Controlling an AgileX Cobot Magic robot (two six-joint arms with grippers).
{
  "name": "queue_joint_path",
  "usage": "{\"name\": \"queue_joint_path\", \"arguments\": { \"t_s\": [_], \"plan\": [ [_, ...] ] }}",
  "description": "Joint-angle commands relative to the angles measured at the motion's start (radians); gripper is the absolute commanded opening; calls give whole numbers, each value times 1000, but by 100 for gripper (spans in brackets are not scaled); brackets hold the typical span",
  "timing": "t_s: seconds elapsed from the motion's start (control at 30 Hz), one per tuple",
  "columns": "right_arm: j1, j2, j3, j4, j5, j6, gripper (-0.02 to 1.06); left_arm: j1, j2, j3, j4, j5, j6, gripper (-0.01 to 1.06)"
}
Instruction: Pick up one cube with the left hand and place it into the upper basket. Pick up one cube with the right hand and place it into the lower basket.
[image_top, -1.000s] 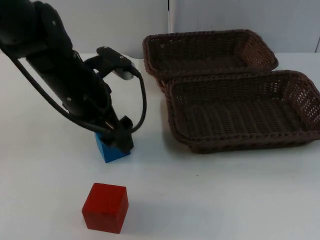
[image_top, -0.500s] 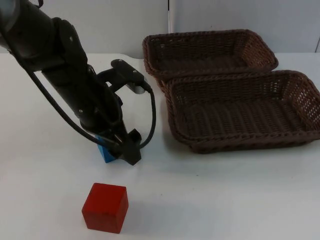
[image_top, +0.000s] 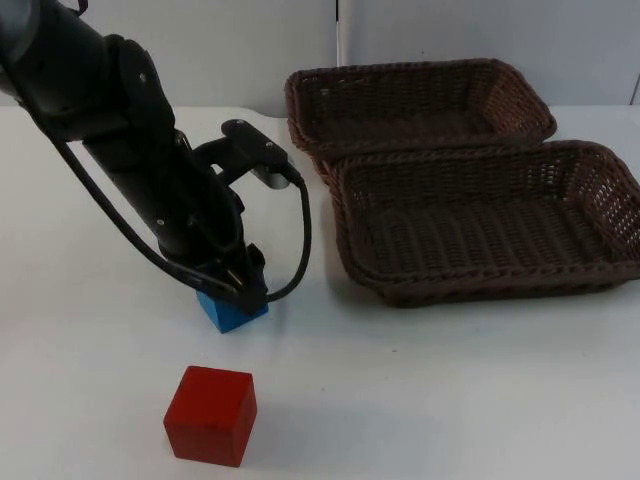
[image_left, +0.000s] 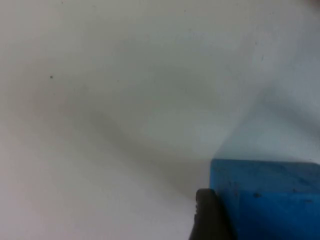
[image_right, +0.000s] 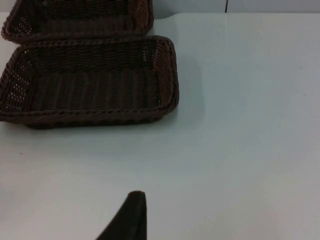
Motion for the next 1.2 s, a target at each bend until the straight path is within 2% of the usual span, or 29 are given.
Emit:
{"name": "queue_joint_path", "arguments": {
  "t_s": [0.0, 0.17, 0.53, 0.67, 1.17],
  "plan": [
    [-7, -3, 7, 4, -5, -9, 105, -4, -36, -4, 7, 55, -16, 0],
    [-7, -3, 7, 4, -5, -9, 105, -4, -126, -4, 11, 104, -51, 0],
    [-7, -3, 7, 17, -5, 3, 105, -4, -360, -4, 11, 107, -187, 0],
    [-7, -3, 7, 17, -5, 3, 105, -4, -412, -4, 9, 87, -201, 0],
    [-7, -3, 7, 41, -7, 3, 105, -4, -427, -4, 8, 104, -201, 0]
  ]
}}
